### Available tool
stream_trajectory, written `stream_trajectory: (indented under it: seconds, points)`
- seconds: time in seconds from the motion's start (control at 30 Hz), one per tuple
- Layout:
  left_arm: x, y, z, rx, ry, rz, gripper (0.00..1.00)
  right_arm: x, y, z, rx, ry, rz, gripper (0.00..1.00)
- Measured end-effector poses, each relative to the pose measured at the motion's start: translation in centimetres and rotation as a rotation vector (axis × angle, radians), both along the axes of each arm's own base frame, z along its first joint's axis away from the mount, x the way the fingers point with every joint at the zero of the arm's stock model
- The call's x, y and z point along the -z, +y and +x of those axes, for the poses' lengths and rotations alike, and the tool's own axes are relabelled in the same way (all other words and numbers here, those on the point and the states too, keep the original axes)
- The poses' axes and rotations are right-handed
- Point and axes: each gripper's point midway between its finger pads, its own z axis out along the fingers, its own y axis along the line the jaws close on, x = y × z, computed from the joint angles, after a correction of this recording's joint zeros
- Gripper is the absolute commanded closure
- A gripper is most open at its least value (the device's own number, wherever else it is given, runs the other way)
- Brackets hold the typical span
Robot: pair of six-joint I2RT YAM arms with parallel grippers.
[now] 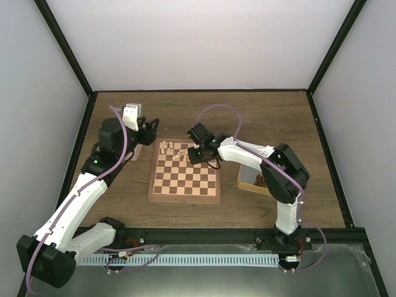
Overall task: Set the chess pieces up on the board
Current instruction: Pick up the chess piece from the chessboard.
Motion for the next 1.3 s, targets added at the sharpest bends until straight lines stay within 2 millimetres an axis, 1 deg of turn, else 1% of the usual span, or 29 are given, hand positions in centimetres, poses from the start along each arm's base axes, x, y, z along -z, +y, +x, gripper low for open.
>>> stream_trajectory:
  seconds: [0.1, 0.3, 0.37, 0.57, 0.7, 0.8, 1.0, 1.1, 1.2, 1.3]
  points:
    - [0.0, 0.0, 0.0, 0.000, 0.000, 0.000, 0.43, -0.9, 0.5, -0.3, -0.018, -0.001, 0.042, 0.92]
    - [0.0, 0.0, 0.0, 0.000, 0.000, 0.000, 0.43, -4.6, 1.7, -0.7, -0.053, -0.039, 0.153, 0.92]
    - [0.0, 0.0, 0.0, 0.000, 0.000, 0.000, 0.43, -5.5, 1.9, -0.7, -0.056, -0.051, 0.176, 0.92]
    - [0.3, -0.3, 0.0, 0.016, 0.010, -0.005, 0.42, -6.4, 1.9, -1.1, -0.030, -0.048, 0.238, 0.91]
    - [0.9, -0.8, -0.2, 0.034, 0.037, -0.037, 0.42, -6.8, 1.9, -1.9, 0.030, -0.016, 0.329, 0.91]
    - [2.5, -1.3, -0.8, 0.059, 0.082, -0.093, 0.42, -6.9, 2.0, -2.4, 0.080, 0.020, 0.403, 0.91]
    - [8.9, -2.6, -3.4, 0.125, 0.245, -0.243, 0.40, -6.4, 2.5, -3.1, 0.194, 0.121, 0.541, 0.92]
    - [11.3, -3.1, -4.8, 0.156, 0.298, -0.313, 0.37, -6.8, 2.6, -3.8, 0.254, 0.189, 0.639, 0.92]
    - [12.2, -3.6, -6.0, 0.201, 0.300, -0.386, 0.34, -7.9, 3.1, -4.4, 0.307, 0.272, 0.770, 0.94]
    - [12.1, -4.1, -7.1, 0.249, 0.272, -0.454, 0.32, -9.1, 3.9, -4.8, 0.343, 0.356, 0.897, 0.95]
